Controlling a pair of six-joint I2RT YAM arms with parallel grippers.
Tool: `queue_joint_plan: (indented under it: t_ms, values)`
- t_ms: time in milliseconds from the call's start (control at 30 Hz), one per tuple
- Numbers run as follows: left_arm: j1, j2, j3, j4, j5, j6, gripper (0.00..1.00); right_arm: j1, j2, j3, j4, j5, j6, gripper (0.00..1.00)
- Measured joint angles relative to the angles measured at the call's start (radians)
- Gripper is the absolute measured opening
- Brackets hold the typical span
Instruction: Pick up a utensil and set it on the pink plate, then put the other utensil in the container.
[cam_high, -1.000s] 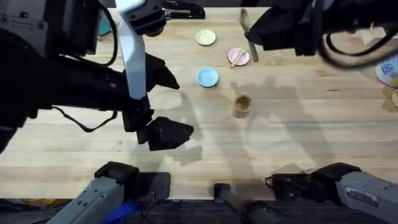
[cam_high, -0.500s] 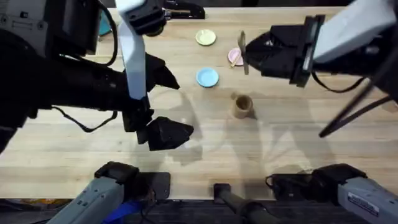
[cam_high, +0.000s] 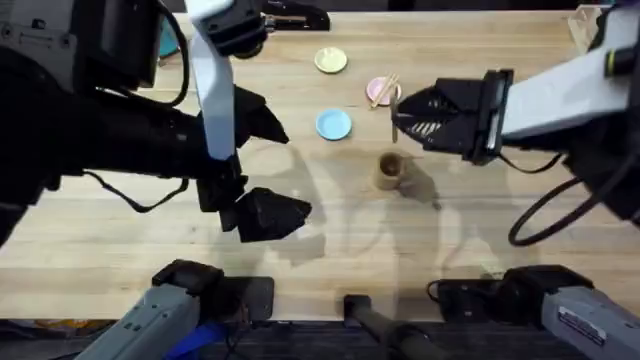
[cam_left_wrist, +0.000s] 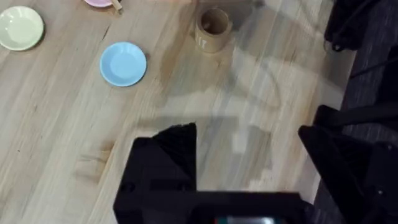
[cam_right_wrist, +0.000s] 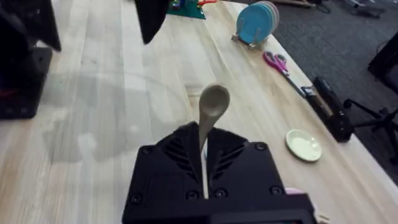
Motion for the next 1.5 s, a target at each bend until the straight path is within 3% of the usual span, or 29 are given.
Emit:
queue_joint_plan:
  t_ms: [400,1133,1500]
  values:
    - [0.000,0.000,0.000,0.000,0.000,0.000,0.995,-0.024,0.002,-0.179,0.095,-0.038,-0.003,0.035]
    - [0.000,0.000,0.000,0.000,0.000,0.000,0.995,-0.037,0.259,-0.186,0.237,0.012,-0.063,0.035]
    - [0.000,0.000,0.000,0.000,0.000,0.000,0.996,-0.037,0.266,-0.219,0.230,0.082,-0.073,0.035]
